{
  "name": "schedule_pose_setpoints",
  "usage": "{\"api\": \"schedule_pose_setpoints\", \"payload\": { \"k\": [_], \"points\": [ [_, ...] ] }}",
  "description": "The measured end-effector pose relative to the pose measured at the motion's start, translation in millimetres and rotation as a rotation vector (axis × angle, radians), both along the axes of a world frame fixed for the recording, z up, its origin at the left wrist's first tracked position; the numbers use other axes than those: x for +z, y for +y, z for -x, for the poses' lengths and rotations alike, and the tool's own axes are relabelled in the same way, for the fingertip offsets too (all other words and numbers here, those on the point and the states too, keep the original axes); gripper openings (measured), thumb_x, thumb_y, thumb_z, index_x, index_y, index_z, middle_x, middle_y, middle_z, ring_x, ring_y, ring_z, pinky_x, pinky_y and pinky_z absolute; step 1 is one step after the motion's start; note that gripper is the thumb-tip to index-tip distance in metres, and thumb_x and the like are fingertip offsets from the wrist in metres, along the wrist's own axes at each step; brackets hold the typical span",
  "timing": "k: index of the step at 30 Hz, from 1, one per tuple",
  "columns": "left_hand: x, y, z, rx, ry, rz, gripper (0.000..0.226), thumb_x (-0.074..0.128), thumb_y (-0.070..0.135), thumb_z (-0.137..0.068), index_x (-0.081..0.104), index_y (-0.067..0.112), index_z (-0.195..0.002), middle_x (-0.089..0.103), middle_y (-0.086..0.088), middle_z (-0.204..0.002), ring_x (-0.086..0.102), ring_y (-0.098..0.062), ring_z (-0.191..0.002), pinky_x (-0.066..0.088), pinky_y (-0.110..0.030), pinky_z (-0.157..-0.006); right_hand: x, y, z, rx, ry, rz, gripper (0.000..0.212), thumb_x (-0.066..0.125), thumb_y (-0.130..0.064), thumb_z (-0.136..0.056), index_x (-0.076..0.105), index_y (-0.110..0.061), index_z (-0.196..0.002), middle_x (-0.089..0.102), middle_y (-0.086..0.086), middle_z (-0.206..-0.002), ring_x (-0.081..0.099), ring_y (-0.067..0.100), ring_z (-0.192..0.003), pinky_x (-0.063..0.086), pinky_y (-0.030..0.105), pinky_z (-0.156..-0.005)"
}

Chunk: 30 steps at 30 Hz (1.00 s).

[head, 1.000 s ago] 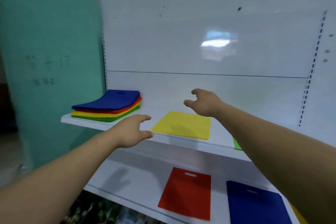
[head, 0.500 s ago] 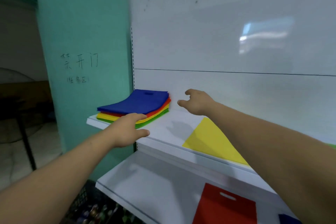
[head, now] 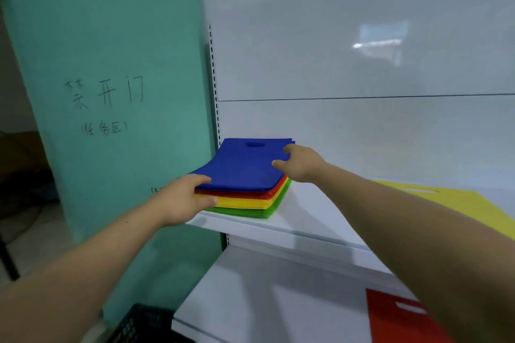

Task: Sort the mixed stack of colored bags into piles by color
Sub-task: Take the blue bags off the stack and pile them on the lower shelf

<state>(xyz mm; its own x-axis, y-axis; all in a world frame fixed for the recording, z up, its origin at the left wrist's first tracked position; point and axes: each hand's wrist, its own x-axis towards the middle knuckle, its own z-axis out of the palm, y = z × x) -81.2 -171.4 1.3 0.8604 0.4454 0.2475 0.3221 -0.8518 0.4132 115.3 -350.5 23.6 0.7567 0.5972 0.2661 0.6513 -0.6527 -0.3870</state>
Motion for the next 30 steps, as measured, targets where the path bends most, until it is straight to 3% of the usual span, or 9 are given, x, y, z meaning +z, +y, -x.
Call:
{"api": "schedule_pose_setpoints", "payload": {
  "k": [5, 10, 14, 18, 20, 23, 26, 30],
  "points": [
    [-4, 53, -26, -0.055, -0.006, 0.027, 0.060, 0.062, 0.042, -0.087, 0.044, 0.021, -0.140, 0.045, -0.001, -0.144, 0.044, -0.019, -0.129, 0.035, -0.033, -0.106, -14, 41, -15, -0.073, 0.014, 0.012, 0.066, 0.046, -0.049, -0.096, 0.030, -0.011, -0.147, 0.040, 0.007, -0.148, 0.043, 0.027, -0.130, 0.038, 0.035, -0.101],
    [-14, 90, -68, -0.082, -0.007, 0.028, 0.057, 0.057, 0.048, -0.088, 0.047, 0.020, -0.137, 0.044, -0.001, -0.145, 0.042, -0.019, -0.131, 0.033, -0.033, -0.108, -26, 71, -52, -0.169, 0.007, 0.014, 0.063, 0.047, -0.048, -0.095, 0.036, -0.008, -0.142, 0.048, 0.012, -0.137, 0.050, 0.029, -0.119, 0.043, 0.037, -0.095],
    [-15, 118, -103, -0.096, -0.036, 0.040, 0.050, 0.053, 0.048, -0.090, 0.054, 0.018, -0.131, 0.047, -0.001, -0.142, 0.042, -0.018, -0.131, 0.030, -0.031, -0.108, -34, 92, -88, -0.296, 0.019, 0.037, 0.070, 0.047, -0.056, -0.091, 0.034, -0.009, -0.141, 0.041, 0.015, -0.137, 0.047, 0.033, -0.119, 0.045, 0.041, -0.095],
    [-16, 140, -132, -0.161, 0.138, 0.016, 0.058, 0.054, 0.044, -0.092, 0.041, 0.019, -0.143, 0.027, -0.002, -0.155, 0.028, -0.018, -0.140, 0.018, -0.024, -0.112, -42, 104, -115, -0.372, 0.102, 0.014, 0.080, 0.057, -0.064, -0.082, 0.034, -0.011, -0.138, 0.042, 0.015, -0.132, 0.049, 0.033, -0.113, 0.045, 0.039, -0.085],
    [-17, 150, -138, -0.180, 0.244, 0.052, 0.061, 0.053, 0.049, -0.091, 0.037, 0.024, -0.145, 0.025, 0.002, -0.155, 0.026, -0.016, -0.141, 0.017, -0.025, -0.112, -46, 106, -121, -0.375, 0.126, -0.042, 0.077, 0.065, -0.058, -0.080, 0.035, -0.013, -0.136, 0.044, 0.014, -0.128, 0.052, 0.030, -0.105, 0.045, 0.035, -0.078],
    [-16, 160, -143, -0.204, 0.270, 0.062, 0.058, 0.051, 0.055, -0.089, 0.045, 0.027, -0.139, 0.037, 0.005, -0.149, 0.036, -0.014, -0.136, 0.023, -0.025, -0.109, -48, 103, -123, -0.365, 0.129, -0.189, 0.067, 0.069, -0.037, -0.083, 0.035, -0.016, -0.137, 0.046, 0.011, -0.124, 0.050, 0.025, -0.093, 0.044, 0.033, -0.074],
    [-16, 165, -149, -0.240, 0.246, 0.039, 0.051, 0.054, 0.051, -0.089, 0.052, 0.025, -0.133, 0.045, 0.003, -0.143, 0.043, -0.015, -0.130, 0.027, -0.023, -0.105, -52, 98, -120, -0.352, 0.103, -0.318, 0.055, 0.058, -0.013, -0.086, 0.036, -0.019, -0.136, 0.053, 0.006, -0.109, 0.053, 0.025, -0.088, 0.043, 0.031, -0.067],
    [-23, 171, -155, -0.289, 0.244, 0.025, 0.062, 0.058, 0.053, -0.086, 0.045, 0.024, -0.139, 0.039, -0.001, -0.148, 0.039, -0.018, -0.133, 0.028, -0.028, -0.111, -51, 97, -106, -0.352, -0.003, -0.477, 0.052, 0.044, -0.003, -0.088, 0.038, -0.024, -0.136, 0.056, 0.000, -0.086, 0.054, 0.019, -0.077, 0.043, 0.031, -0.064]
  ]
}}
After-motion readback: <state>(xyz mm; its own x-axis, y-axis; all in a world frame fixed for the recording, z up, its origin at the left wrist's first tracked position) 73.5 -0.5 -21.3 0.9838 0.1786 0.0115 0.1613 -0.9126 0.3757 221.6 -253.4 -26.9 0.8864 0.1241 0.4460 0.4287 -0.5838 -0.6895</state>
